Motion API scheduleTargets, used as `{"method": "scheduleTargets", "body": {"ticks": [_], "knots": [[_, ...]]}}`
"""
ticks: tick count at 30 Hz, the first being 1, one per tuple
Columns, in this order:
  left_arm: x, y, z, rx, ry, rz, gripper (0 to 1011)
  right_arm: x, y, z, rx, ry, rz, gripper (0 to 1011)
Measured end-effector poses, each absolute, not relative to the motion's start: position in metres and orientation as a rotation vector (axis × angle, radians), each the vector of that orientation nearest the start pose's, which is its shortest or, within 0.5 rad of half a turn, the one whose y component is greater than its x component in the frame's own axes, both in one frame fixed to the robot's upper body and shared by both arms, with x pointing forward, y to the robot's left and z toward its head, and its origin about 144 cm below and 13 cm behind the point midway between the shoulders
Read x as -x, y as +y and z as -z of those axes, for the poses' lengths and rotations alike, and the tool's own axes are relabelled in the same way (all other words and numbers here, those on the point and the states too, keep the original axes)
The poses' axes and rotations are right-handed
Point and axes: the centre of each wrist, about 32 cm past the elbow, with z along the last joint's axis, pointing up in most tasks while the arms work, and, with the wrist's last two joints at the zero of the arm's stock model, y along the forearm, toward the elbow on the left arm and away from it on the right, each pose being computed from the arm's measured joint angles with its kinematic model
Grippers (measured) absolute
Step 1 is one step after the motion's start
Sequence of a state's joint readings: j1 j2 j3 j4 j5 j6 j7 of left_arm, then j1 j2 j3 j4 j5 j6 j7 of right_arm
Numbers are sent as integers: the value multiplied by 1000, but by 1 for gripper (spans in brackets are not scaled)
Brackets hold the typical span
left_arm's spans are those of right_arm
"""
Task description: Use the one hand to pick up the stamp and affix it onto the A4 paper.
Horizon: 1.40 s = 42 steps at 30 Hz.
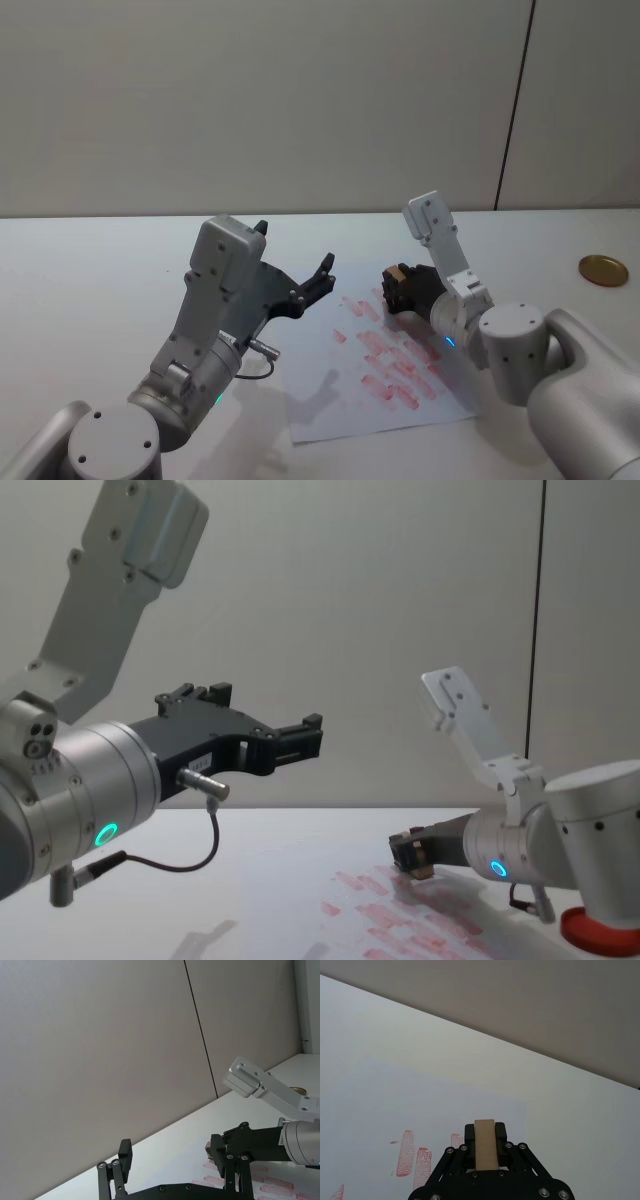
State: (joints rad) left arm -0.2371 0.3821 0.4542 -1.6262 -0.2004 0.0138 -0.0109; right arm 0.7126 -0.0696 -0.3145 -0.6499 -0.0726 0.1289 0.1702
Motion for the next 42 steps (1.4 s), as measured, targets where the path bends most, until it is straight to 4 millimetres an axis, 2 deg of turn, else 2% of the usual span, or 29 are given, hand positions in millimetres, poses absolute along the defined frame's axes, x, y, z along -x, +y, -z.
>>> {"method": "scheduleTargets", "body": {"ticks": [15, 25, 42], "knots": [[-492, 198, -1204, -61, -268, -1124, 993, -626, -131, -1148, 417, 100, 1121, 217], [-492, 198, -1204, -61, -268, -1124, 993, -621, -134, -1156, 346, 91, 1126, 217], [-492, 198, -1204, -61, -268, -1124, 993, -603, -138, -1205, 125, -76, 1156, 217]]}}
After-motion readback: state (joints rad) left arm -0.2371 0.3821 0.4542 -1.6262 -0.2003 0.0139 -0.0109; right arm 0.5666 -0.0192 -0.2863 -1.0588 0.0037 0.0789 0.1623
